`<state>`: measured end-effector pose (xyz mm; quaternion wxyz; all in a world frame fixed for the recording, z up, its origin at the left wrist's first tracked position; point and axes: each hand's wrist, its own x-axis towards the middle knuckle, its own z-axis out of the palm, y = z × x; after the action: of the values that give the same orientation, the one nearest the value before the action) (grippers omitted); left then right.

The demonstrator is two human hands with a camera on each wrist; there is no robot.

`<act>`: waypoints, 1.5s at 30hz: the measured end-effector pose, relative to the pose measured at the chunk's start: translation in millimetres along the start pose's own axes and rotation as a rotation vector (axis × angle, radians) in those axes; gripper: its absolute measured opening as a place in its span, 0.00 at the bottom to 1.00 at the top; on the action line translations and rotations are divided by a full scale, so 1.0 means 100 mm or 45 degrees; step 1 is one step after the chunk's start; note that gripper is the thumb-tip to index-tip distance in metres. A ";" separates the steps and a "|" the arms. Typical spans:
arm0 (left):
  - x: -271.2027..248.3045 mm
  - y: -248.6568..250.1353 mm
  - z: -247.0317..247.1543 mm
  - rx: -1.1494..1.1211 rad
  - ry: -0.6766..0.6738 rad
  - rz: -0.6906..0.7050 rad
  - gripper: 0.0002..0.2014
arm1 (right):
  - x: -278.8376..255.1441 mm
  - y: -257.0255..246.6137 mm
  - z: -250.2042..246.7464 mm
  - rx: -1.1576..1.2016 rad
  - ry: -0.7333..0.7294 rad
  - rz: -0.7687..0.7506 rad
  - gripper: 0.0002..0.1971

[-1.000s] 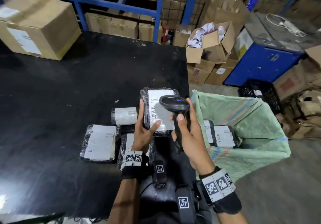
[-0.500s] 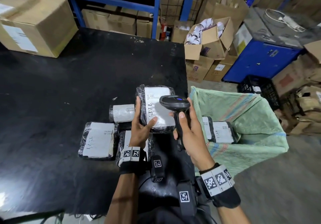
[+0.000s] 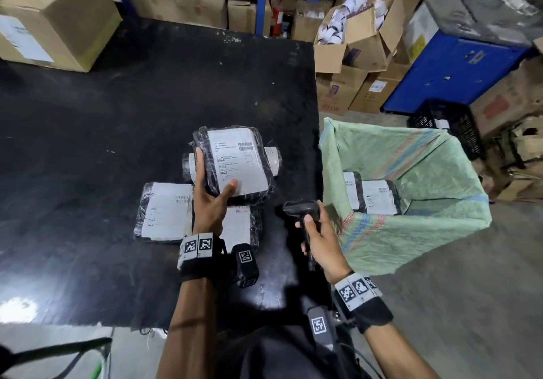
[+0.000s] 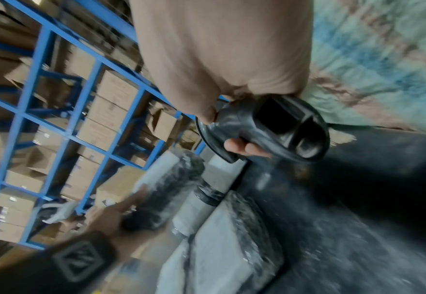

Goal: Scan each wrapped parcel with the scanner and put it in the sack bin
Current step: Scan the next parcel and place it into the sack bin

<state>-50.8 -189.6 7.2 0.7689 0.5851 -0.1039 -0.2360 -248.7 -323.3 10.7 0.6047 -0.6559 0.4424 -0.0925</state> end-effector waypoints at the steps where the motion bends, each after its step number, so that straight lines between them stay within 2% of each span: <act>1: -0.02 0.00 -0.01 -0.004 0.005 -0.002 0.49 | 0.08 0.15 0.04 -0.039 0.042 0.014 0.31; 5: -0.12 0.02 -0.04 -0.004 0.039 -0.013 0.48 | 0.49 0.73 0.17 -0.092 0.094 0.022 0.37; 7: -0.17 0.02 -0.05 0.025 0.041 -0.010 0.48 | 0.43 0.54 0.25 -0.120 0.123 0.025 0.34; 10: -0.24 0.01 -0.05 0.061 0.037 0.011 0.48 | 0.46 0.56 0.31 -0.194 0.166 -0.002 0.32; 15: -0.32 -0.05 -0.02 0.109 0.025 0.020 0.48 | 0.52 0.72 0.38 -0.331 0.173 0.032 0.33; 19: -0.40 -0.05 0.11 0.072 0.045 -0.018 0.47 | 0.50 0.67 0.26 -0.451 0.113 0.057 0.35; 22: -0.44 -0.03 0.28 0.033 0.034 -0.034 0.47 | 0.35 0.52 0.08 -0.550 0.117 -0.058 0.33; 25: -0.46 -0.03 0.49 0.043 0.017 -0.046 0.47 | 0.19 0.15 -0.16 -0.365 0.071 -0.309 0.28; 30: -0.51 -0.02 0.96 -0.020 -0.059 -0.092 0.46 | 0.32 -0.40 -0.58 -0.151 -0.128 -0.441 0.29; 33: -0.51 -0.02 1.28 -0.071 -0.153 -0.151 0.46 | 0.47 -0.55 -0.82 -0.093 -0.210 -0.431 0.31; 37: -0.46 -0.06 1.71 -0.083 -0.239 -0.181 0.47 | 0.58 -0.57 -1.22 -0.090 -0.149 -0.399 0.32; 42: -0.33 -0.18 2.25 0.040 -0.326 -0.235 0.47 | 0.72 -0.52 -1.71 0.005 -0.038 -0.399 0.32; 45: -0.22 -0.35 2.54 0.241 -0.427 -0.231 0.44 | 0.89 -0.47 -2.07 -0.039 -0.024 -0.326 0.31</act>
<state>-188.6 -402.0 50.9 0.6579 0.6143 -0.1992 -0.3875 -309.8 -537.7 67.2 0.5818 -0.7171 0.3506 -0.1560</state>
